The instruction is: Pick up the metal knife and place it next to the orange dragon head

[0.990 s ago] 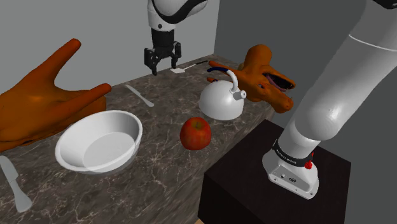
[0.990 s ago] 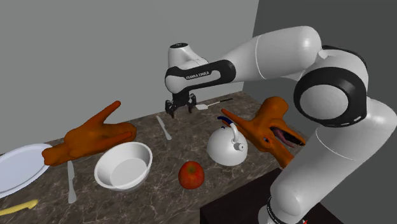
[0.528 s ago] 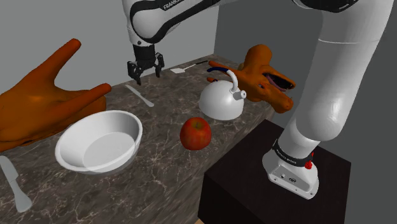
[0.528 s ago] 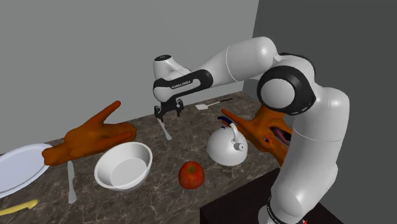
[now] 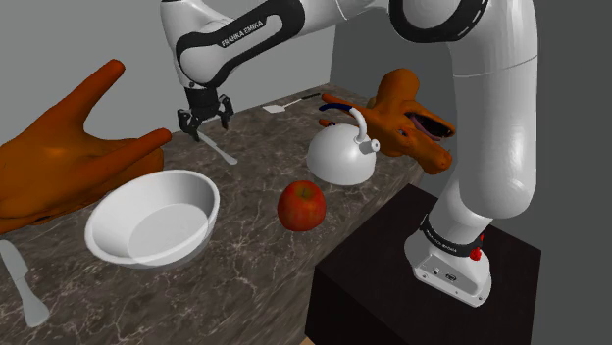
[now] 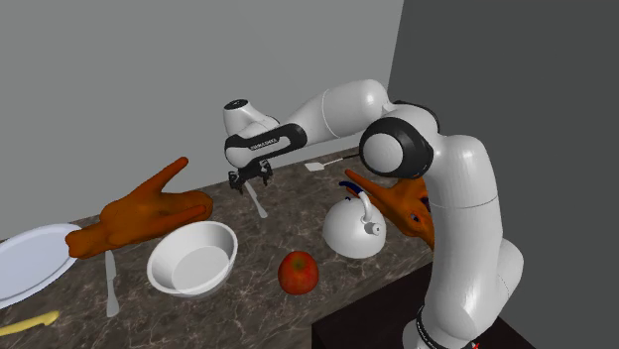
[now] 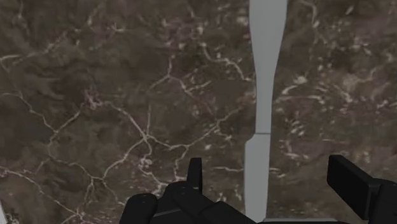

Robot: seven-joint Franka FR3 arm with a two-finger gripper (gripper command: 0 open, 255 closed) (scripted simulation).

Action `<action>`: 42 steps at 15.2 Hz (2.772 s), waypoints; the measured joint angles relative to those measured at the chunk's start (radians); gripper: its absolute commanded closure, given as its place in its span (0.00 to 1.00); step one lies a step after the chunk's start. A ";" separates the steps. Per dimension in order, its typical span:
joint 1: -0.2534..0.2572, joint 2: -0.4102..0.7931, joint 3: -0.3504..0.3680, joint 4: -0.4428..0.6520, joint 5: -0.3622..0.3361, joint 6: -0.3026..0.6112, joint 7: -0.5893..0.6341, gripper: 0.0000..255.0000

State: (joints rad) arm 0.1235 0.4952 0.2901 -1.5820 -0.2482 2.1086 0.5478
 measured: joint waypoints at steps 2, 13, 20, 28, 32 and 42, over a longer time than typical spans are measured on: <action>0.003 0.018 -0.003 -0.001 -0.007 0.018 0.005 0.00; 0.007 0.051 -0.010 -0.011 -0.019 0.060 0.014 1.00; 0.006 0.034 -0.005 -0.022 -0.015 0.066 0.013 1.00; 0.004 0.025 -0.004 0.004 -0.009 0.021 0.005 1.00; 0.003 0.005 0.001 0.030 0.001 -0.024 -0.003 1.00; 0.004 -0.026 0.009 0.119 0.018 -0.141 -0.024 1.00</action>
State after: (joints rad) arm 0.1271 0.4696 0.2992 -1.4634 -0.2297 1.9677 0.5239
